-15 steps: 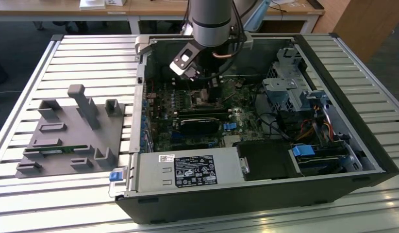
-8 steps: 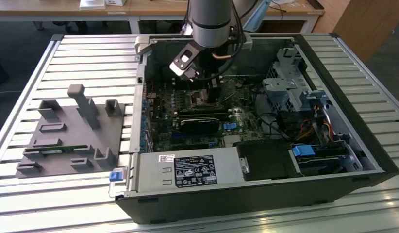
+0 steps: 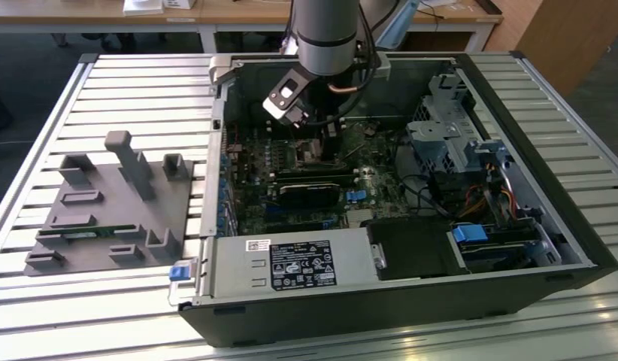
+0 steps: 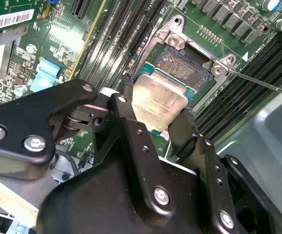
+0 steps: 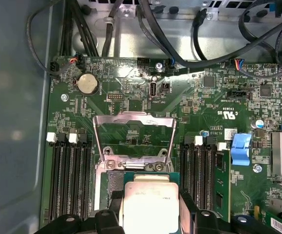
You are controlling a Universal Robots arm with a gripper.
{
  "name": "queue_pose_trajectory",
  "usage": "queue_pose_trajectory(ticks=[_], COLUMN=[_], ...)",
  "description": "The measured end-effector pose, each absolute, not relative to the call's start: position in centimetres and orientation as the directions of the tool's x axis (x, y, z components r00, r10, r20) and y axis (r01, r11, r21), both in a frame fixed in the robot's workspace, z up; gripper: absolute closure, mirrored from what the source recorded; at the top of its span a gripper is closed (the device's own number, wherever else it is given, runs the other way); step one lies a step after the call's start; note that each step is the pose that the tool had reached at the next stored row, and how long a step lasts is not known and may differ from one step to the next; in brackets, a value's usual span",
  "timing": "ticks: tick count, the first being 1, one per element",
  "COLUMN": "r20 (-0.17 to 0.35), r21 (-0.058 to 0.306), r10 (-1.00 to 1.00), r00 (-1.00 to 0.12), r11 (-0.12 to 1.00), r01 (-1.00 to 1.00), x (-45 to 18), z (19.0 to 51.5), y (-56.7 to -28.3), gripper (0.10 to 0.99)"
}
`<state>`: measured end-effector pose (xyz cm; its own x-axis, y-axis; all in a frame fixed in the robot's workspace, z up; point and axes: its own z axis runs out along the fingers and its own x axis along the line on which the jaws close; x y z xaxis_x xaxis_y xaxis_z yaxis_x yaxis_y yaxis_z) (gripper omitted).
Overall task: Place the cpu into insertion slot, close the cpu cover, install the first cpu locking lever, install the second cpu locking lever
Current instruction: 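Place the cpu into insertion slot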
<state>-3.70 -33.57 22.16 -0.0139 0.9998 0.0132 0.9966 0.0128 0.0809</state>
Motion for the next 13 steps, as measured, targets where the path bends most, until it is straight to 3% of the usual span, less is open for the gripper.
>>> queue_pose_trajectory(ticks=[13], r20=[0.013], r21=[0.081], r10=[1.0], r00=[-0.014], r11=[0.013], r01=[0.997], x=[-3.7], z=[21.75], y=[-33.56], gripper=[0.549])
